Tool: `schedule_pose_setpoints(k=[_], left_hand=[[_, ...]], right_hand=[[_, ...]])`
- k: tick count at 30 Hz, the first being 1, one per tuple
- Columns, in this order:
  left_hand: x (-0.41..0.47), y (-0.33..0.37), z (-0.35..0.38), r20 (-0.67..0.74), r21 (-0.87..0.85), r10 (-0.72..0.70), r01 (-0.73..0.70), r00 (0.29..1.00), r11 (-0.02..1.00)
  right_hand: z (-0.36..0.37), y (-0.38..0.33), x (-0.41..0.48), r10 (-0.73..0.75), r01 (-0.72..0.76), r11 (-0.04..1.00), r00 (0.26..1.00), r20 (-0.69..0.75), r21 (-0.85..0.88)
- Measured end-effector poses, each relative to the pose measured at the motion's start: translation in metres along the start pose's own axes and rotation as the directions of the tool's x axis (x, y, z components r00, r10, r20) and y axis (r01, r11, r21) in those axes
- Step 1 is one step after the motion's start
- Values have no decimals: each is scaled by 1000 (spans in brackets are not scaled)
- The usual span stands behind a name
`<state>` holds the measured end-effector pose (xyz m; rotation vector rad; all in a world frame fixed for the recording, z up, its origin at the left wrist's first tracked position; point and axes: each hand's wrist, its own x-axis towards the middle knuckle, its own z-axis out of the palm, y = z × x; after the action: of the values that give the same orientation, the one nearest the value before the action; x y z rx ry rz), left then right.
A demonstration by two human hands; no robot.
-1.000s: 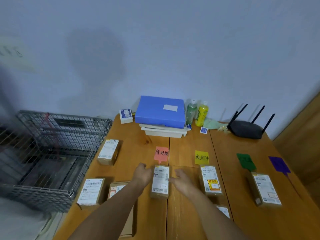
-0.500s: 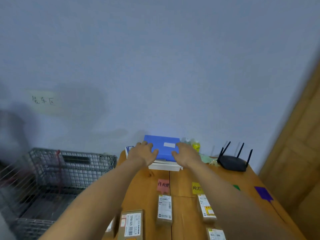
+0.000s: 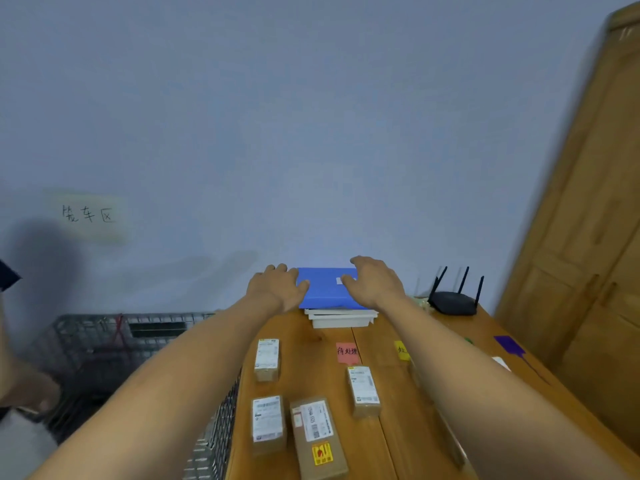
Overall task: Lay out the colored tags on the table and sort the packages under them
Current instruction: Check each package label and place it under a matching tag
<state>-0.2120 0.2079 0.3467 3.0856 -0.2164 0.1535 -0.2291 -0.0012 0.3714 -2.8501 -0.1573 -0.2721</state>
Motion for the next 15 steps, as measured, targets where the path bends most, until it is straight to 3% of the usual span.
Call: schedule_pose_setpoints(k=[15], left_hand=[[-62, -89, 127, 250, -78, -150, 174, 957, 982]], right_hand=[[141, -53, -32, 74, -102, 989, 968, 240, 107]])
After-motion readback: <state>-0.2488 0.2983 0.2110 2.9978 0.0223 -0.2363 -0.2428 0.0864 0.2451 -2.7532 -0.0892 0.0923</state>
